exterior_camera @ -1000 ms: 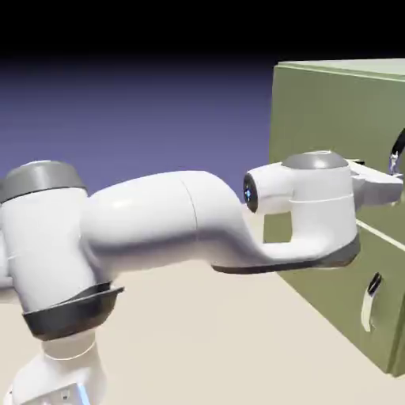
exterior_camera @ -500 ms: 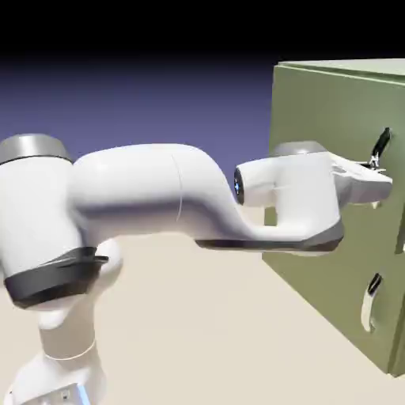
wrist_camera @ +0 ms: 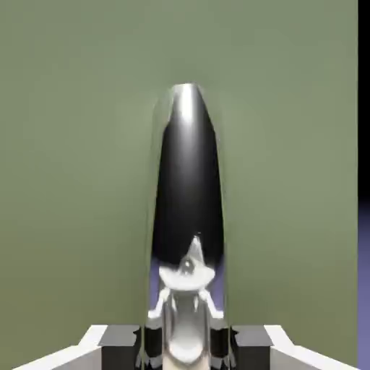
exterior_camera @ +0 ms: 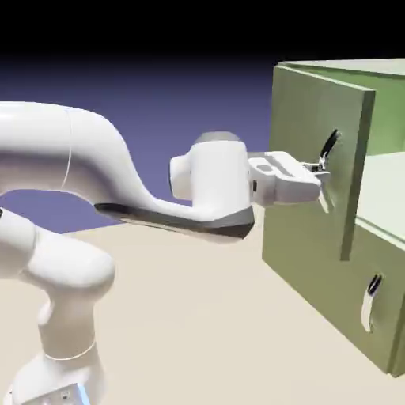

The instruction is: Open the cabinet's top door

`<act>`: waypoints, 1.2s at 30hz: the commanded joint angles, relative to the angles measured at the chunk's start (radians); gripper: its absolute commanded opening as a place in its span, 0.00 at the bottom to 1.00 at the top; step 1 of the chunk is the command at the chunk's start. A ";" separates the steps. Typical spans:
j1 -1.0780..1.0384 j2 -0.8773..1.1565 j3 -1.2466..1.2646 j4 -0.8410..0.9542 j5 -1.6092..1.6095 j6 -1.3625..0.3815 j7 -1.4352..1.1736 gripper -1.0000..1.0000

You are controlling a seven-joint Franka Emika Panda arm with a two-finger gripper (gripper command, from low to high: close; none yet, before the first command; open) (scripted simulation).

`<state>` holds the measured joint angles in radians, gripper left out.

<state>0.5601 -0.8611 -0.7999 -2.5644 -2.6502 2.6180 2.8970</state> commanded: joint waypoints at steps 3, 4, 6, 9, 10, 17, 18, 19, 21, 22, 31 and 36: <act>-0.108 -0.017 0.108 -0.066 0.070 -0.022 0.001 0.00; -0.143 -0.025 0.144 -0.088 0.095 -0.029 -0.001 0.00; -0.209 -0.051 0.216 -0.133 0.156 -0.045 -0.015 0.00; -0.311 -0.069 0.325 -0.178 0.223 -0.041 -0.005 0.00; -0.346 -0.074 0.361 -0.190 0.243 -0.036 0.002 0.00; -0.493 -0.216 0.580 -0.317 0.511 -0.069 -0.103 0.00; -0.504 -0.240 0.607 -0.334 0.554 -0.078 -0.125 0.00; -0.512 -0.263 0.633 -0.350 0.597 -0.088 -0.147 0.00; -0.522 -0.310 0.683 -0.380 0.684 -0.110 -0.192 0.00; -0.524 -0.332 0.708 -0.394 0.728 -0.122 -0.214 0.00; -0.465 -0.504 0.944 -0.479 1.119 -0.294 -0.392 0.00; -0.389 -0.550 1.110 -0.485 1.337 -0.444 -0.454 0.00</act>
<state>0.1713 -1.4113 0.3098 -3.0494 -1.3146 2.1750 2.4436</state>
